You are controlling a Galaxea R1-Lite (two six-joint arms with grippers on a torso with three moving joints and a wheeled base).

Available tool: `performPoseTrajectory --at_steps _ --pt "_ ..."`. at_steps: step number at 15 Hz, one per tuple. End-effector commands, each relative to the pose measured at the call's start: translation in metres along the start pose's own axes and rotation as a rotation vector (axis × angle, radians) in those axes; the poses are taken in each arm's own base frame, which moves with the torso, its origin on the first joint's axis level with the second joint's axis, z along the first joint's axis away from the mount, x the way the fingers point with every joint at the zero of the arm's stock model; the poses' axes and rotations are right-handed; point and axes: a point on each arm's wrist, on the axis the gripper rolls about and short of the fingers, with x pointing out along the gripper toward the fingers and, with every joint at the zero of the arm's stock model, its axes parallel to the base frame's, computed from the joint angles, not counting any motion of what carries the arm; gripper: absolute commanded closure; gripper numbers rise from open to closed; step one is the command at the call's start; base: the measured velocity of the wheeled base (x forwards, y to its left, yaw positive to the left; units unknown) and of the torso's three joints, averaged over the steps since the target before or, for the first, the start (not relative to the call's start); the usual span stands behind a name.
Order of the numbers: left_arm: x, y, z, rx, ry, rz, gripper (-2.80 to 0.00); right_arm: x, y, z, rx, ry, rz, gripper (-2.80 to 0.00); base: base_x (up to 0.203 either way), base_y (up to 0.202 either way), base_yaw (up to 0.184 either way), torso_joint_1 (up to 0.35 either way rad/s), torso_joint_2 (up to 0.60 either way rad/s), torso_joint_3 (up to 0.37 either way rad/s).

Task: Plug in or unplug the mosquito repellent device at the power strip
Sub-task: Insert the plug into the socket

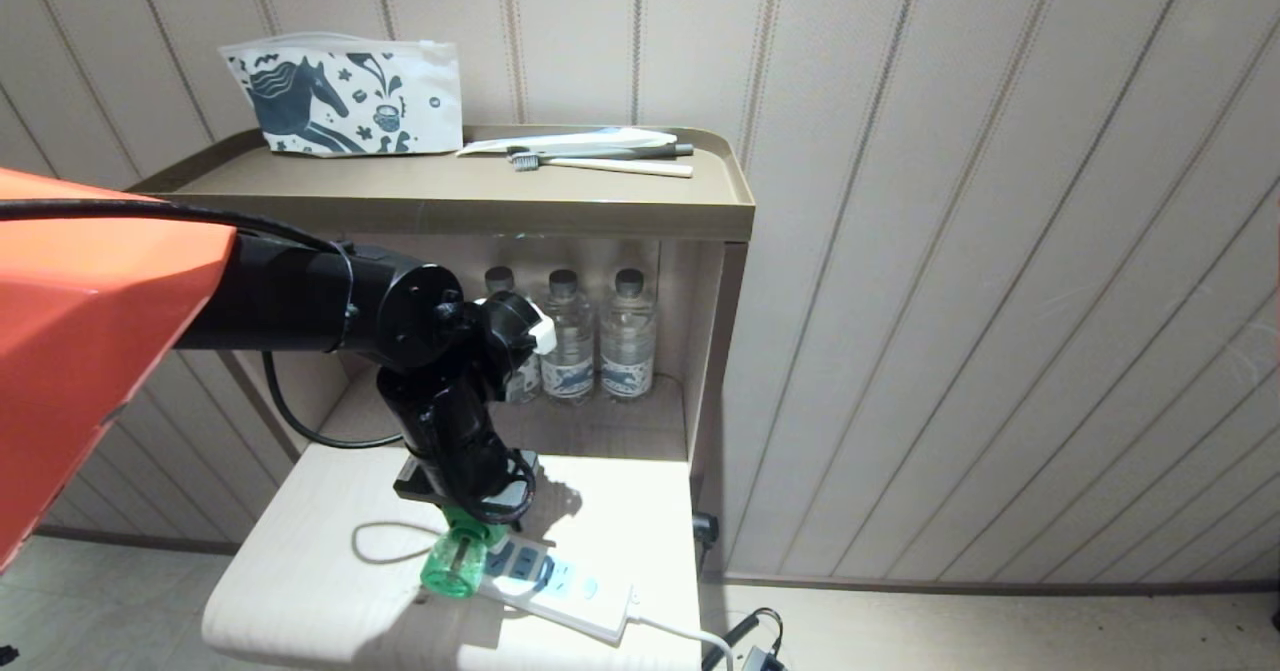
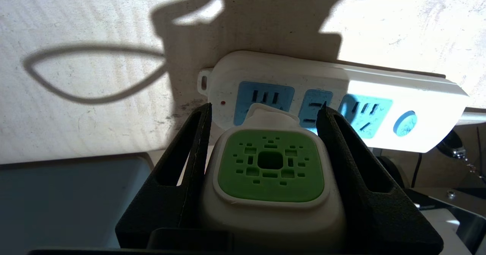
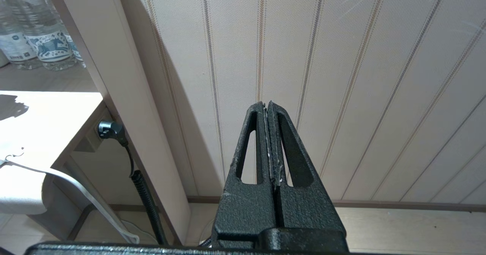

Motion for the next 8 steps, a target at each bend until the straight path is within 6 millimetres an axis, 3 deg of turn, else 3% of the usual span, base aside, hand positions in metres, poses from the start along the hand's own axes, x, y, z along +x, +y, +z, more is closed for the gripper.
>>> performPoseTrajectory --at_steps 1,8 --pt "-0.0013 0.0007 -0.0002 -0.003 0.000 0.002 0.00 0.0000 0.0000 0.0001 0.000 -0.001 0.000 0.00 0.000 0.000 0.000 0.000 0.00 0.000" --pt "-0.0011 0.0007 0.0002 -0.003 0.001 0.002 0.00 0.0000 0.0000 0.0001 0.000 -0.001 0.000 0.00 0.000 0.000 0.000 0.000 0.00 0.000"
